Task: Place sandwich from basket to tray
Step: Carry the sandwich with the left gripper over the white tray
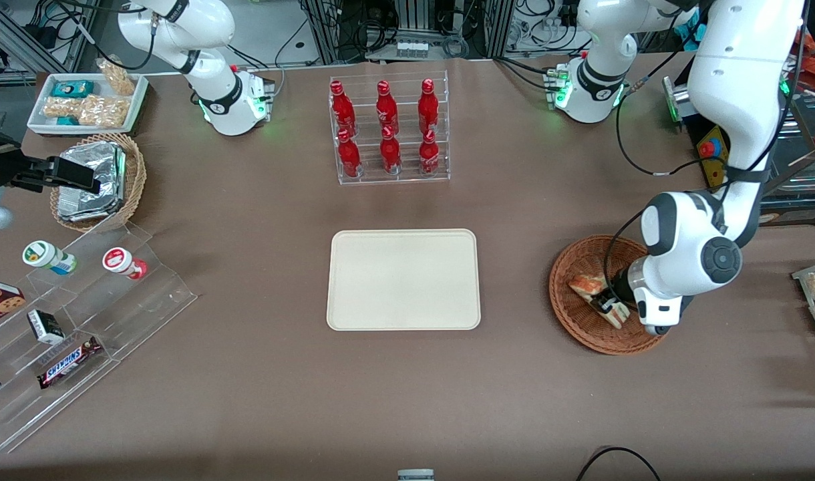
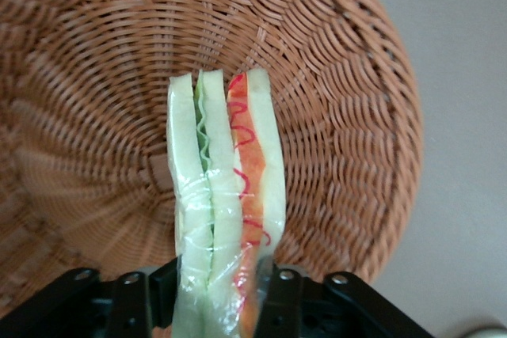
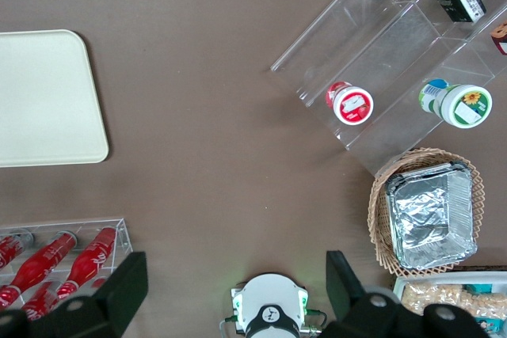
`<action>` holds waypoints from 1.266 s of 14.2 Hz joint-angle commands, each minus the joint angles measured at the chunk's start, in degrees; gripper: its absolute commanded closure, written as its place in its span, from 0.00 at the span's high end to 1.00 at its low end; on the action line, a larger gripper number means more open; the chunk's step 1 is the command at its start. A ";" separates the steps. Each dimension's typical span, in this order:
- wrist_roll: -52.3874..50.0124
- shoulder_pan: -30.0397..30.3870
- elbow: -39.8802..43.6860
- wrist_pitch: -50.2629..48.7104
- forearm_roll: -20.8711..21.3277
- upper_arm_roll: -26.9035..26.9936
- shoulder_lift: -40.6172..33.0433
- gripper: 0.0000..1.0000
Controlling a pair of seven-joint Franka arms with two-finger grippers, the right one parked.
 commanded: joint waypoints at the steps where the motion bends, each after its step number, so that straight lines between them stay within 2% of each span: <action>1: 0.15 -1.13 2.45 -7.36 0.24 -0.11 -5.20 0.14; 3: -0.30 -5.77 6.40 -11.76 0.24 -0.11 -5.13 0.14; 6: -0.13 -14.64 7.48 -11.26 0.32 -0.11 -3.99 0.15; 10: -0.38 -27.65 13.70 -6.25 1.37 -0.11 5.22 0.15; 13: -1.09 -33.20 16.88 -1.33 1.47 -0.11 10.16 0.16; 18: -3.10 -38.66 18.37 4.91 0.59 -0.20 13.24 0.21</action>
